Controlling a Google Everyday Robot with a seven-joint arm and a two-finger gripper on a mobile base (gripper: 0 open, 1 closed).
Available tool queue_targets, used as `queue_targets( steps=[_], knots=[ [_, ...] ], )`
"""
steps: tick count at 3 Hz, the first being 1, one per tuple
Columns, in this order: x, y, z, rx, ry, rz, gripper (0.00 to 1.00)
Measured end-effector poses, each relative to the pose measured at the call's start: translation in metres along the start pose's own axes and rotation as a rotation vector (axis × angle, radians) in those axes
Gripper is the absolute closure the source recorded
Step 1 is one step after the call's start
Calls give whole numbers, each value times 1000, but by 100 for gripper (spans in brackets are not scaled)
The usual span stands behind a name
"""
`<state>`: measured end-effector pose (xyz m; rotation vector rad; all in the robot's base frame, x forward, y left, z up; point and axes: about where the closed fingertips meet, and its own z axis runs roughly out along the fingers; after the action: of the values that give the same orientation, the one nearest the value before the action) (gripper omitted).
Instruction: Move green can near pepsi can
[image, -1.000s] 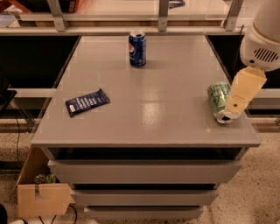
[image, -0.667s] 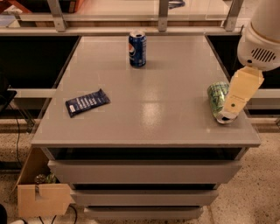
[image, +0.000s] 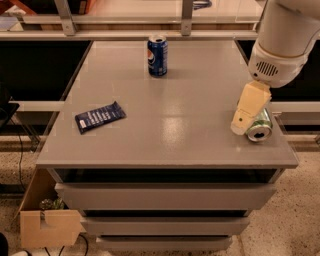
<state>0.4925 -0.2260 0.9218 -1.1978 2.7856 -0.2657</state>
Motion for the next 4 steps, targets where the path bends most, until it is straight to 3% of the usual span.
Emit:
queue_targets(
  steps=[1, 2, 4],
  knots=[
    [-6, -3, 20, -6, 56, 164, 0],
    [-9, -10, 33, 22, 102, 325, 0],
    [-7, -16, 54, 50, 138, 683, 0]
  ],
)
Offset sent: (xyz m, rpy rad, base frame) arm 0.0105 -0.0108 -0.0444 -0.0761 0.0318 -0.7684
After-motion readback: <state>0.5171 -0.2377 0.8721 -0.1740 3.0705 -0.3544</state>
